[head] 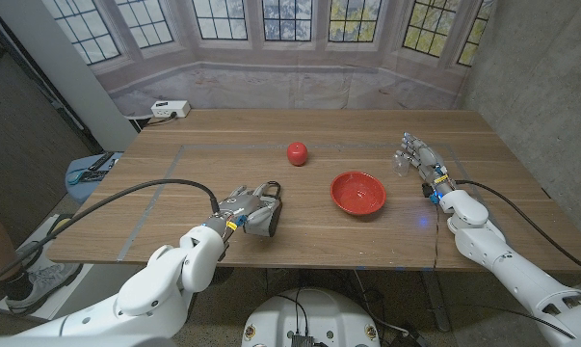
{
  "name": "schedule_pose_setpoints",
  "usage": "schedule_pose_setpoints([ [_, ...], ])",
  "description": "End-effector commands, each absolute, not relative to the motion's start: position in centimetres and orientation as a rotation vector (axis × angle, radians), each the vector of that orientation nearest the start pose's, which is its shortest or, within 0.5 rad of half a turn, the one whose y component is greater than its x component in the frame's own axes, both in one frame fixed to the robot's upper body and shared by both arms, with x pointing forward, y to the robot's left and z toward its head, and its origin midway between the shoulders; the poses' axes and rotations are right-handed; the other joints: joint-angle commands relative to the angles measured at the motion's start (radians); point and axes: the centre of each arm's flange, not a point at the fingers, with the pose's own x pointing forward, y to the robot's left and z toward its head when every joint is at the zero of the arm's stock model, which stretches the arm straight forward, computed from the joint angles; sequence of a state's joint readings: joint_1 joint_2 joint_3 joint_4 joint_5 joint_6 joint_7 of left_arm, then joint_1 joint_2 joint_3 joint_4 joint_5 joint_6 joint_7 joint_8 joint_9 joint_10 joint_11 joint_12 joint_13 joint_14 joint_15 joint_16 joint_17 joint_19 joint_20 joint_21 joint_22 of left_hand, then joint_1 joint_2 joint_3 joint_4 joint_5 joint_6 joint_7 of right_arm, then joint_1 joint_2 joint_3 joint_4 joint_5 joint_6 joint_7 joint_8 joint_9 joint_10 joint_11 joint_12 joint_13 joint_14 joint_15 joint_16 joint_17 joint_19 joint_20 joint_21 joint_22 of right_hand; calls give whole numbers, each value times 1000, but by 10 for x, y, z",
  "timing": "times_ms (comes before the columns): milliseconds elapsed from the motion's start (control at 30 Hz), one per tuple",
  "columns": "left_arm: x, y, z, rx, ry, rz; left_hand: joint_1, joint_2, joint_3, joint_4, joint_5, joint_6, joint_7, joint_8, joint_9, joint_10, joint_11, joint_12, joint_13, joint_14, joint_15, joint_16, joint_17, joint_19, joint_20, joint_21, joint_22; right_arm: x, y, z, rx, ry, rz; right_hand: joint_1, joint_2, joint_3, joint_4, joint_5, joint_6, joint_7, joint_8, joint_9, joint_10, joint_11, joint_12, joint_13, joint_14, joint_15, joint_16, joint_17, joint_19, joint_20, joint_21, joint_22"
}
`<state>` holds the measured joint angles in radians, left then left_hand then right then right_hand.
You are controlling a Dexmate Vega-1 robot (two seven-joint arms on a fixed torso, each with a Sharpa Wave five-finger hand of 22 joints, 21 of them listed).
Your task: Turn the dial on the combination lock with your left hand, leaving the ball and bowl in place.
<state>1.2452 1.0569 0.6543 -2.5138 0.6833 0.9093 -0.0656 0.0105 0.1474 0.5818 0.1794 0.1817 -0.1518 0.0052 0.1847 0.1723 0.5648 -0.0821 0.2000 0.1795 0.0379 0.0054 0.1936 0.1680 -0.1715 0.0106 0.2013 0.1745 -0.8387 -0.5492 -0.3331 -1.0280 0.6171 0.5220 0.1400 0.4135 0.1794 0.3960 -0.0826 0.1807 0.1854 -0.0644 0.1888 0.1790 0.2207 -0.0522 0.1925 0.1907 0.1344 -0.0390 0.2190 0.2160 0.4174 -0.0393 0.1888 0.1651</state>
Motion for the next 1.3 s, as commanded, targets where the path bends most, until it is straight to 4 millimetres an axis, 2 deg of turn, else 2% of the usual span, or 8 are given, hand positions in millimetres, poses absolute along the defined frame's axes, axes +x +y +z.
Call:
schedule_pose_setpoints([
  [33,427,193,-95,1458,-318,15,2,9,-2,-4,11,3,3,5,3,11,-4,3,5,9,2,0,1,-47,1,8,1,652,-376,-72,-64,-628,108,9,-1,4,1,-2,-5,4,0,4,1,-1,3,3,0,-59,10,4,5,-54,4,5],
  [700,421,194,-97,1445,-315,33,4,9,-1,-5,11,5,4,3,3,13,-6,-1,5,13,1,-2,1,-43,-1,6,1,655,-371,-68,-69,-632,122,9,-1,4,1,-3,-6,2,0,4,2,0,4,3,0,-59,11,4,5,-55,5,5],
  [1300,421,195,-101,1426,-312,35,4,9,0,-5,11,6,2,2,3,11,-4,-5,5,14,2,-4,1,-40,1,4,1,651,-375,-72,-67,-629,115,9,-1,4,1,-3,-6,4,1,4,1,1,4,3,1,-59,11,4,6,-54,5,5],
])
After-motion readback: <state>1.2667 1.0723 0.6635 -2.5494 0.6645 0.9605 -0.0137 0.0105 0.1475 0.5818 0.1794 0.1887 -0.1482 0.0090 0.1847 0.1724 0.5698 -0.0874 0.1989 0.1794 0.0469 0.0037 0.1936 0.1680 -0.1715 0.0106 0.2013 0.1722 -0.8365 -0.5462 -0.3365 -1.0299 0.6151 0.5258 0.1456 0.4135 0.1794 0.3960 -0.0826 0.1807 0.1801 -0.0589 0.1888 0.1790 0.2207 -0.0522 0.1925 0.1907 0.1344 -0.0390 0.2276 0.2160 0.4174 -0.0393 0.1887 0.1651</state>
